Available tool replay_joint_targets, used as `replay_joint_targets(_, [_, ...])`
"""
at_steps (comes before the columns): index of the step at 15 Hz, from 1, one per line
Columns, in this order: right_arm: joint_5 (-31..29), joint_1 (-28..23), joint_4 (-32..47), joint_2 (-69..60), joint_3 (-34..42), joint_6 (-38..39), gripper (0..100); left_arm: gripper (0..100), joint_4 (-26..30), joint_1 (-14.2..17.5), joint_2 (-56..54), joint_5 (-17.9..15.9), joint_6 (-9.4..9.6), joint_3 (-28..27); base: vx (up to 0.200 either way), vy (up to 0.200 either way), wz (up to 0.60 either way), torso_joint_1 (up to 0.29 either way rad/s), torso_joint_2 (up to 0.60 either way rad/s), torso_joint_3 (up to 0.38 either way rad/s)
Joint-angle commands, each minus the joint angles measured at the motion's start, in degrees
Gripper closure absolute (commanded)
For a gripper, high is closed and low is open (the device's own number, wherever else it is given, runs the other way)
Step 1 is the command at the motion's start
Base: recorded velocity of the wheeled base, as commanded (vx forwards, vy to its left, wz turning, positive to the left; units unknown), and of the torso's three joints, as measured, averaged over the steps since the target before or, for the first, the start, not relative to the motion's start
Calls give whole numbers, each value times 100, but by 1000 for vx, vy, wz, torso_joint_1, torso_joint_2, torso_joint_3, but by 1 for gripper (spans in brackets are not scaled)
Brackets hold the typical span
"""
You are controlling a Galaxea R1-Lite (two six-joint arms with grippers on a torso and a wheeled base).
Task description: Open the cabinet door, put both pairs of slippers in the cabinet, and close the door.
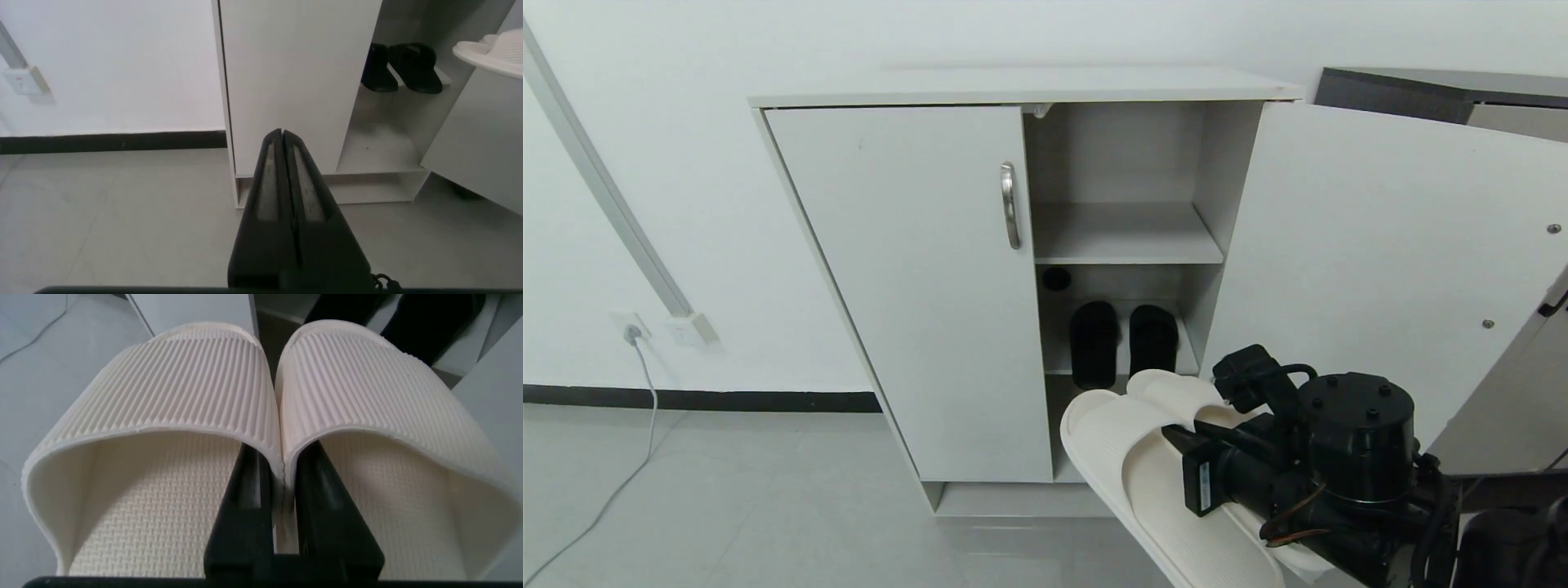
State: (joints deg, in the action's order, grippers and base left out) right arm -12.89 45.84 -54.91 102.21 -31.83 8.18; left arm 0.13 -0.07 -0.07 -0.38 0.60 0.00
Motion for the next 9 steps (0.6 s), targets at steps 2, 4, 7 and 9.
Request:
replay_joint_targets(2, [-3, 4, -3, 19, 10, -1, 100, 100, 4, -1, 7, 3, -7, 0, 0, 0, 0, 0, 0, 0])
replay_joint_targets(4, [-3, 4, -55, 27, -16, -1, 100, 100, 4, -1, 7, 3, 2, 0, 0, 0, 0, 0, 0, 0])
replay_joint_targets(7, [-1322, 303, -108, 388, -517, -440, 100, 100, -5, -1, 7, 3, 2, 0, 0, 0, 0, 0, 0, 0])
replay_joint_targets(9, [-2034, 532, 323, 660, -1159, -431, 100, 100, 4, -1, 7, 3, 2, 0, 0, 0, 0, 0, 0, 0])
